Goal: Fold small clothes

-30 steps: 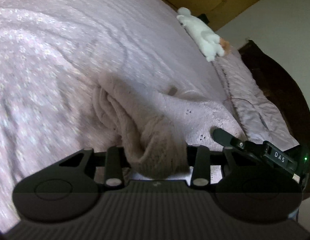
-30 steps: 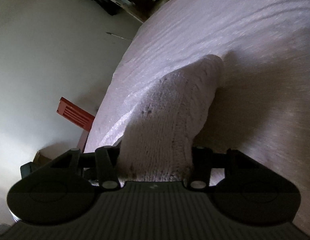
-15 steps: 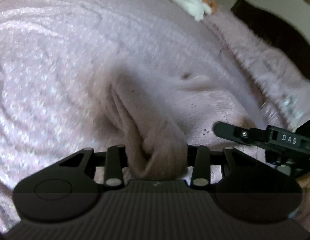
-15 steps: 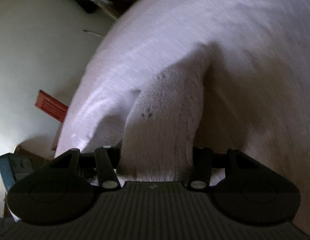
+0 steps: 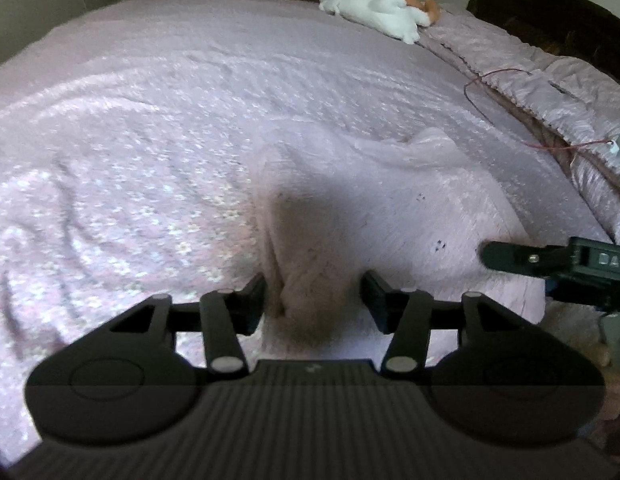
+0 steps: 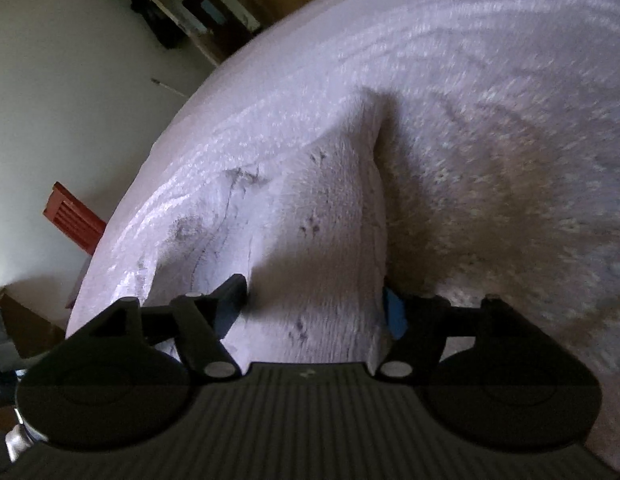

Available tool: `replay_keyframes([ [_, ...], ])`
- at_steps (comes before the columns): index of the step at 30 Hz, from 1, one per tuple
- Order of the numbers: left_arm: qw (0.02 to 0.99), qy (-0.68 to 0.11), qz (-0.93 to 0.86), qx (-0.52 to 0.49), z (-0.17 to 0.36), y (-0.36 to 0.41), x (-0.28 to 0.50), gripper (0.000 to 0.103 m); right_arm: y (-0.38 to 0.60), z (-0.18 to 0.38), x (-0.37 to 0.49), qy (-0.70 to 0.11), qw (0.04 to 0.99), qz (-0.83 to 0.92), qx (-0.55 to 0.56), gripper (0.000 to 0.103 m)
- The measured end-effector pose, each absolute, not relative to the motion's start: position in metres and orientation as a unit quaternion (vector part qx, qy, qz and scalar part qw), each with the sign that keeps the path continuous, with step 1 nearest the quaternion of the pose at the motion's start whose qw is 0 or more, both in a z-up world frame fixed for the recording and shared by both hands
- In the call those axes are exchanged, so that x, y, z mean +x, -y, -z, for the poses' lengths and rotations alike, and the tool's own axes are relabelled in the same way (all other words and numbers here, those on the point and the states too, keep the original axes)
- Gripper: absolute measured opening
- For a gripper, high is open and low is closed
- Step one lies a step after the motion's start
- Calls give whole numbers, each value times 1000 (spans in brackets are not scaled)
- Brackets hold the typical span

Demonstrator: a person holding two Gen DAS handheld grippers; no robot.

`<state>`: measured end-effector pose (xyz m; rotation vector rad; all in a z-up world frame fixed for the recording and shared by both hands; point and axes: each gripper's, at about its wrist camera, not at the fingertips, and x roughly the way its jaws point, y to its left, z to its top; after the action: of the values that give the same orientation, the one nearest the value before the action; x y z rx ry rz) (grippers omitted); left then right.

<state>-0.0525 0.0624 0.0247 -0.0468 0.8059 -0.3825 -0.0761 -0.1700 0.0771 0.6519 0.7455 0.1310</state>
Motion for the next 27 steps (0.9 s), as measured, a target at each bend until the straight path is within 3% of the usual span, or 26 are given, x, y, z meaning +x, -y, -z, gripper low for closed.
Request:
replay_keyframes([
  [4, 911, -376, 167, -31, -34, -71, -71, 55, 161, -84, -102, -342, 893, -52, 288, 79],
  [9, 914, -376, 150, -28, -44, -71, -92, 64, 145, -96, -135, -328, 908, -59, 253, 81],
  [12, 916, -373, 148, -16, -48, -63, -107, 75, 129, -106, -154, -297, 930, -50, 212, 99],
  [14, 922, -359, 142, -1, -50, -56, -119, 76, 117, -112, -167, -272, 946, -39, 174, 103],
  [16, 929, -346, 125, 21, -50, -46, -130, 88, 107, -114, -177, -254, 956, -33, 145, 103],
  [27, 941, -327, 73, 41, -36, -34, -170, 89, 86, -108, -219, -206, 972, 10, 109, 103],
])
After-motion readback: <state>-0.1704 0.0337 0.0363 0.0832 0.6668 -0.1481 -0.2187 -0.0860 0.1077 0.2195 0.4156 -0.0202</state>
